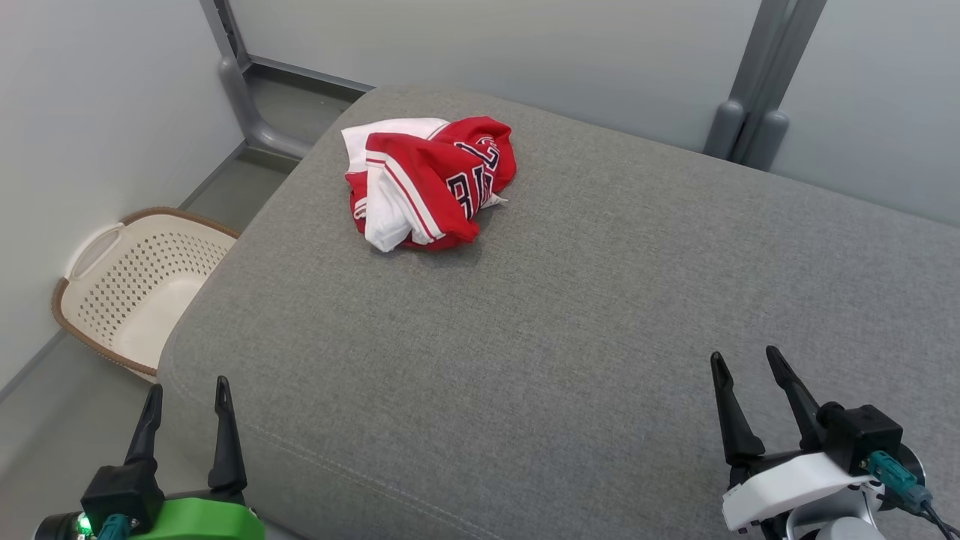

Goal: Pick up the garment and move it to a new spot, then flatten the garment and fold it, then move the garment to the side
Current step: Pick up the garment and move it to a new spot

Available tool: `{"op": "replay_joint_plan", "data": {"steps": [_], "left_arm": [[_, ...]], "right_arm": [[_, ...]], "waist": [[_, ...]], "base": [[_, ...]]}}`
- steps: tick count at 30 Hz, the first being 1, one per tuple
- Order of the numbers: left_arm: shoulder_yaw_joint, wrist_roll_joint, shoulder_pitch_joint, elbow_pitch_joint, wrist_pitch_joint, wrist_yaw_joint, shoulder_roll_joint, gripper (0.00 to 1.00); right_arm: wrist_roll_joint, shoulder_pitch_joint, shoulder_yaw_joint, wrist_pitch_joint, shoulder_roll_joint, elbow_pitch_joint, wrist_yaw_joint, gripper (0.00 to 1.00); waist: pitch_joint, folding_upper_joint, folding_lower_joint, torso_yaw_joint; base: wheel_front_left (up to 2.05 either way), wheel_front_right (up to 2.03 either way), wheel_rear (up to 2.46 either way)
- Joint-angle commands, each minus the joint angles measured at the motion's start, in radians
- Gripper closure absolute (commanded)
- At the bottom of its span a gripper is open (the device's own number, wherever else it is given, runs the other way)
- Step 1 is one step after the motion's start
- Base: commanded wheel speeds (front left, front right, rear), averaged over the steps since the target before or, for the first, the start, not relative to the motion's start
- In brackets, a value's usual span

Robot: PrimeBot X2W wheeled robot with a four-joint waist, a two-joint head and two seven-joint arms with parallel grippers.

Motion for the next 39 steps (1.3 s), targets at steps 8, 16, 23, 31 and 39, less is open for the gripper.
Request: {"op": "replay_joint_plan", "data": {"steps": [8,16,23,31,39], "left_arm": [[0.004,-0.005,0.009,0.003,0.001,0.008,0.001,0.00],[0.002,0.006,-0.041,0.008,0.001,-0.003,0.013,0.00],[0.024,-0.015,-0.190,0.017,0.001,-0.011,0.044,0.00],[0.044,-0.039,-0.434,0.055,0.001,-0.016,0.093,0.00],[0.073,-0.066,-0.689,0.151,0.015,-0.011,0.166,0.00]], "right_arm": [[0.001,0.001,0.005,-0.003,-0.008,0.010,-0.002,0.00],[0.000,-0.017,0.006,-0.003,-0.021,0.008,-0.002,0.00],[-0.006,-0.052,-0.001,-0.003,-0.054,-0.004,-0.002,0.00],[-0.006,-0.114,-0.042,-0.003,-0.129,-0.039,-0.002,0.00],[0.002,-0.143,-0.142,-0.003,-0.181,-0.094,-0.002,0.00]], "waist": [[-0.006,-0.0001,0.0000,0.008],[0.012,-0.0001,0.0000,-0.022],[0.078,-0.0001,0.0000,-0.102],[0.225,-0.0001,0.0000,-0.255],[0.375,-0.0001,0.0000,-0.402]], "base": [[0.00,0.00,0.00],[0.00,0.00,0.00],[0.00,0.00,0.00],[0.00,0.00,0.00],[0.00,0.00,0.00]]}}
